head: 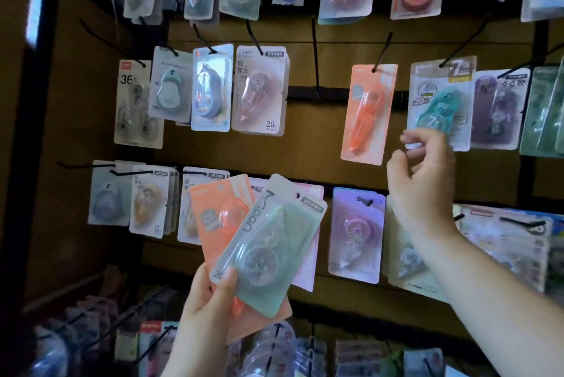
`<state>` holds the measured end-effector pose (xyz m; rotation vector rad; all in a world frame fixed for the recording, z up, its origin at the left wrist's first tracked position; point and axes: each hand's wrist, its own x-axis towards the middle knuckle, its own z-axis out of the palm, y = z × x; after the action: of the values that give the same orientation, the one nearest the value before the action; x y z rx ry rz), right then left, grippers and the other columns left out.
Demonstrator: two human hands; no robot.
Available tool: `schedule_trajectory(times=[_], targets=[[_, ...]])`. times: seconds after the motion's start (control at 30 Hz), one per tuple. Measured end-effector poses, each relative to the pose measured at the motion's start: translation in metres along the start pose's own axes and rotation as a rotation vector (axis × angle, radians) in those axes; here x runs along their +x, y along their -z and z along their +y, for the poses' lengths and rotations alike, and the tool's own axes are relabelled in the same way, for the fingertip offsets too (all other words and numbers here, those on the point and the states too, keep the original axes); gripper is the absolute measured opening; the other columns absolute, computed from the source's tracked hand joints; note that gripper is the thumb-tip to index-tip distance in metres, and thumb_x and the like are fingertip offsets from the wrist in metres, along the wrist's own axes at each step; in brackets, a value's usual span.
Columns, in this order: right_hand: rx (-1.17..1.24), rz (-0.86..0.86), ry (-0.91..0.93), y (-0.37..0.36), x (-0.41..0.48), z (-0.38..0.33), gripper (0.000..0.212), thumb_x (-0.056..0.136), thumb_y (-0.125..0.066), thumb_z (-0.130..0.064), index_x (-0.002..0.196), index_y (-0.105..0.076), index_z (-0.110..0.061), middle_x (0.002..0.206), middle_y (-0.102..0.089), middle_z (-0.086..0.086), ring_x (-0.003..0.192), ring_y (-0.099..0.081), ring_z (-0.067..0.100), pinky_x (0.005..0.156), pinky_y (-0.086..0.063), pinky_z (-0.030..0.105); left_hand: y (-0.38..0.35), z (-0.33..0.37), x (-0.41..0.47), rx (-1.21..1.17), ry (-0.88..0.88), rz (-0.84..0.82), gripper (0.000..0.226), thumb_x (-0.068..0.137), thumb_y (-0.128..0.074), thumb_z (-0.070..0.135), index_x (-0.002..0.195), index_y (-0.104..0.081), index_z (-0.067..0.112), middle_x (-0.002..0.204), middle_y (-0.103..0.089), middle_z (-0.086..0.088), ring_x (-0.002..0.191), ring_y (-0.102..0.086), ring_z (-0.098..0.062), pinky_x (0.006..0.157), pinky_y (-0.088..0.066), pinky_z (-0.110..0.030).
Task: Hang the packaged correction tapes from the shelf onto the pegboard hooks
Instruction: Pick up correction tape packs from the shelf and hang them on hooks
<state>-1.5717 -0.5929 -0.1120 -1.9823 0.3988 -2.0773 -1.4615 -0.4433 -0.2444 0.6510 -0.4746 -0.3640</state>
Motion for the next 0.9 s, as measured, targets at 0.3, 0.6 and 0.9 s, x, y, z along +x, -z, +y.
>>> schedule_trajectory(times=[0.3, 0.6, 0.9], targets=[[0.299, -0.477, -0.329, 0.011, -0.127, -0.027, 0.042, 0.083, -0.061, -0.022, 0.110, -0.036, -0.041, 0.110, -0.053, -0.007, 0.092, -0.056, 0.005, 0.068, -0.047, 0.004, -0.013, -0.007, -0.034, 0.085, 0.021, -0.120, 0.021, 0.082, -0.049, 0.017, 0.100, -0.060, 0.020, 0.101, -0.070, -0.007, 0.076, -0.072, -0.013, 0.047, -0.055, -0.028], [0.647, -0.550, -0.854, 0.006, -0.150, -0.020, 0.036, 0.080, -0.065, -0.005, 0.113, -0.052, -0.010, 0.089, -0.067, -0.006, 0.062, -0.065, -0.010, 0.053, -0.048, 0.005, 0.010, -0.025, -0.044, 0.205, -0.008, -0.034, 0.018, 0.085, -0.049, 0.006, 0.094, -0.060, 0.017, 0.083, -0.076, -0.002, 0.071, -0.072, -0.012, 0.049, -0.054, -0.025], [0.570, -0.536, -0.855, -0.004, -0.146, -0.001, 0.025, 0.084, -0.063, -0.013, 0.105, -0.052, -0.022, 0.091, -0.065, -0.007, 0.080, -0.062, 0.003, 0.054, -0.048, 0.011, 0.044, -0.028, -0.053, 0.427, 0.070, 0.108, 0.027, 0.086, -0.056, 0.019, 0.112, -0.056, 0.019, 0.107, -0.065, -0.007, 0.102, -0.060, -0.026, 0.089, -0.048, -0.043]])
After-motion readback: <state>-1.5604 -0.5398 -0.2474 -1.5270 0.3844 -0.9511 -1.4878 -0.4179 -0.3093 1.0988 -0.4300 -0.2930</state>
